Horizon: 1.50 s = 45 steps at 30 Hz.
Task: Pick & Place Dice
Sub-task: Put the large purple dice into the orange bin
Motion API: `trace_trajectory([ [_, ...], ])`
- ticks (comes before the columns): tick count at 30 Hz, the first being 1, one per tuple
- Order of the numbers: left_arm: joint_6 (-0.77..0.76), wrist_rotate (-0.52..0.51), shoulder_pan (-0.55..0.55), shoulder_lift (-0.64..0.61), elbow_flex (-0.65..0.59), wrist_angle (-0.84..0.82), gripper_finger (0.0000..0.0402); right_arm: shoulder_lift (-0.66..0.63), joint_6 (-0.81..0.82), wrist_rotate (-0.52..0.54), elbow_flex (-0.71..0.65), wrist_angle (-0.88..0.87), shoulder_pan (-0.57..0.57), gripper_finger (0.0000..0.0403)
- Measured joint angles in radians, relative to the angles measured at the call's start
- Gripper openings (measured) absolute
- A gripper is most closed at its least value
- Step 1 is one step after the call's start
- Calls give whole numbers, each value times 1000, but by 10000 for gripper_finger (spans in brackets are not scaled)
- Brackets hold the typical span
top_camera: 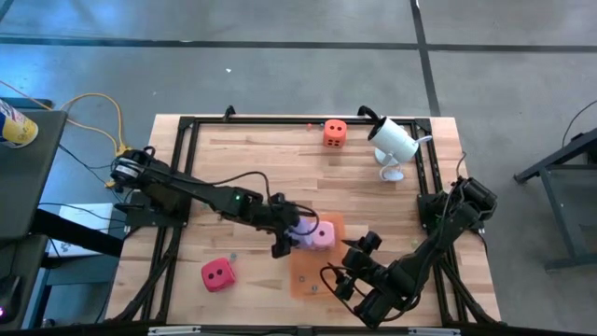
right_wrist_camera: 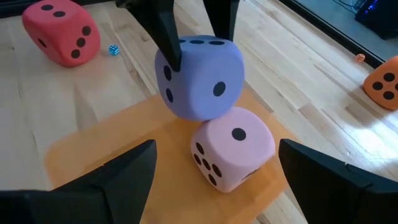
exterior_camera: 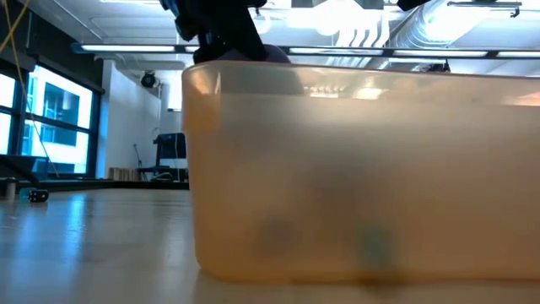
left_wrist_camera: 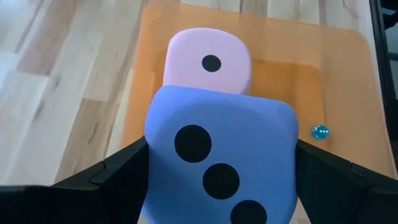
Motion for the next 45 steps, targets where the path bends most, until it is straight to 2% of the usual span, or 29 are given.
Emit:
trace_trajectory([
  [6,71,17,-2,7,-6,120,319,0,-4,0,0,0,0,327],
  [13,116,22,-6,6,-5,169,319,0,-5,-4,0,0,0,327],
  [20,67,24,-17,-20,-4,118,319,0,-5,-6,0,0,6,327],
  [26,32,76,7,-19,2,64,319,0,-4,-3,0,0,5,327],
  [30,30,59,21,-15,4,44,319,0,-3,-3,0,0,5,327],
  [45,76,148,66,113,8,180,320,0,0,-5,0,8,5,327],
])
